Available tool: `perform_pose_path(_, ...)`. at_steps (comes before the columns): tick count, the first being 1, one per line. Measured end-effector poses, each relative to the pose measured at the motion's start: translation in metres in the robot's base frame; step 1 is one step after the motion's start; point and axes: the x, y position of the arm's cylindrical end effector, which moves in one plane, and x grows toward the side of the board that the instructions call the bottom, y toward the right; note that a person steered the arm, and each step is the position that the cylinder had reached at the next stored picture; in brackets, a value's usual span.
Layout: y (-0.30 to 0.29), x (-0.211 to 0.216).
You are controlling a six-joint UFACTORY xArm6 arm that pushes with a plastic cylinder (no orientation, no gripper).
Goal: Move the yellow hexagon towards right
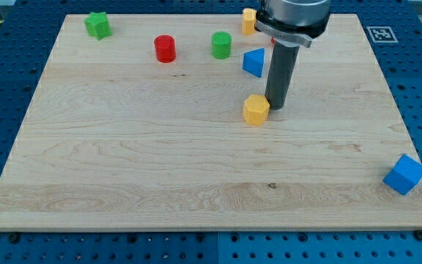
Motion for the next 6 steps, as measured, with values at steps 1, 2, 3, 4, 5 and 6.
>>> perform_pose_path(1, 0.0, -0.014)
perform_pose_path(2, -0.006, -0.025)
perform_pose_path(3, -0.035, -0.025)
perform_pose_path(4, -0.082, -0.025)
perform_pose_path(5, -0.102, -0.009)
perform_pose_path(6, -0.054, 0.025)
